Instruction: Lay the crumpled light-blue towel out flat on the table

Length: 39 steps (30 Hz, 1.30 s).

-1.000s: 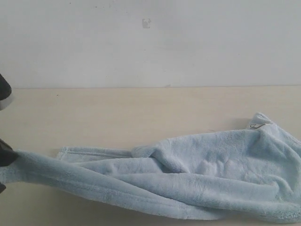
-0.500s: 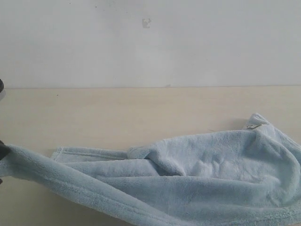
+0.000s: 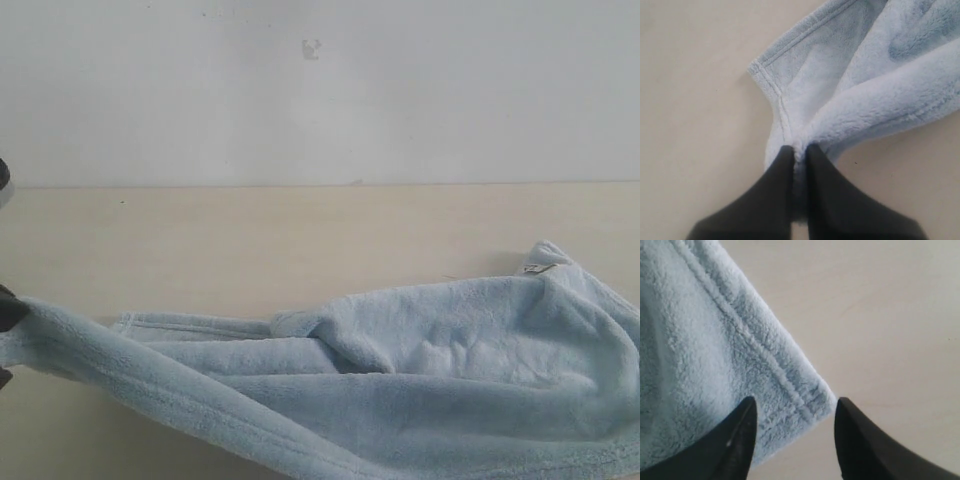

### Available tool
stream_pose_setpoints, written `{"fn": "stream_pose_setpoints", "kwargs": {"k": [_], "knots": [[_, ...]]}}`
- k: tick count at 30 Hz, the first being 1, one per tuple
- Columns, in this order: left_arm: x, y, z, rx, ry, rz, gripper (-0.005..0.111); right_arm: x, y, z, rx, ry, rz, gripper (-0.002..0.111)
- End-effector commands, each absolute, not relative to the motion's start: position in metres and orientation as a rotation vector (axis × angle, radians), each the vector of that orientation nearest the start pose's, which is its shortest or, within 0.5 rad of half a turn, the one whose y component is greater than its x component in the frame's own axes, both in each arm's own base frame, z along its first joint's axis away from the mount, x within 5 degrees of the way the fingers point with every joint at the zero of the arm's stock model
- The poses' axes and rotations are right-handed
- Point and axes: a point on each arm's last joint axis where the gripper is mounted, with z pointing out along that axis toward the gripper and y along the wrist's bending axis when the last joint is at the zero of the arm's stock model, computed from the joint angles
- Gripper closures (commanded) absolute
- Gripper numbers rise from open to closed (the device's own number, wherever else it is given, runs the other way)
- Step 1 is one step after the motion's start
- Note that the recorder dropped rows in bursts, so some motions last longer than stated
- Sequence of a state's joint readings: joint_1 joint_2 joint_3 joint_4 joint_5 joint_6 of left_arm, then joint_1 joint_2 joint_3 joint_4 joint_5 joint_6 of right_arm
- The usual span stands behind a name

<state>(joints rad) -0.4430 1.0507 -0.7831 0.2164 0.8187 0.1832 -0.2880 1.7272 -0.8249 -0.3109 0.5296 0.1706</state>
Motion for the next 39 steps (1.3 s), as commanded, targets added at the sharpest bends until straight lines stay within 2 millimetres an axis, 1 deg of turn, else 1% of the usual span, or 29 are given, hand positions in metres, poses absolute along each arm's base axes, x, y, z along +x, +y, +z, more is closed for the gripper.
{"fn": "stream_pose_setpoints", "kwargs": {"k": [1,4,11,14,16,26,29,33,39], "knots": [[0.180,-0.069,0.290,0.882,2.370,0.151,0.103,0.279,-0.099,0.126,0.282,2.937,-0.283,0.061],[0.180,-0.069,0.290,0.882,2.368,0.151,0.103,0.280,-0.099,0.119,0.279,2.951,-0.276,0.061],[0.180,-0.069,0.290,0.882,2.366,0.151,0.103,0.284,-0.100,0.120,0.252,2.903,-0.279,0.061],[0.180,-0.069,0.290,0.881,2.364,0.150,0.103,0.284,-0.104,0.121,0.277,2.885,-0.278,0.061],[0.180,-0.069,0.290,0.881,2.364,0.150,0.103,0.283,-0.107,0.121,0.288,2.882,-0.279,0.061],[0.180,-0.069,0.290,0.881,2.363,0.150,0.103,0.282,-0.105,0.120,0.295,2.905,-0.255,0.061],[0.180,-0.069,0.290,0.882,2.365,0.151,0.103,0.280,-0.104,0.115,0.278,2.939,-0.240,0.061],[0.180,-0.069,0.290,0.882,2.365,0.151,0.103,0.279,-0.103,0.103,0.304,2.986,-0.212,0.061],[0.180,-0.069,0.290,0.882,2.365,0.151,0.103,0.278,-0.102,0.096,0.317,3.015,-0.201,0.062]]}}
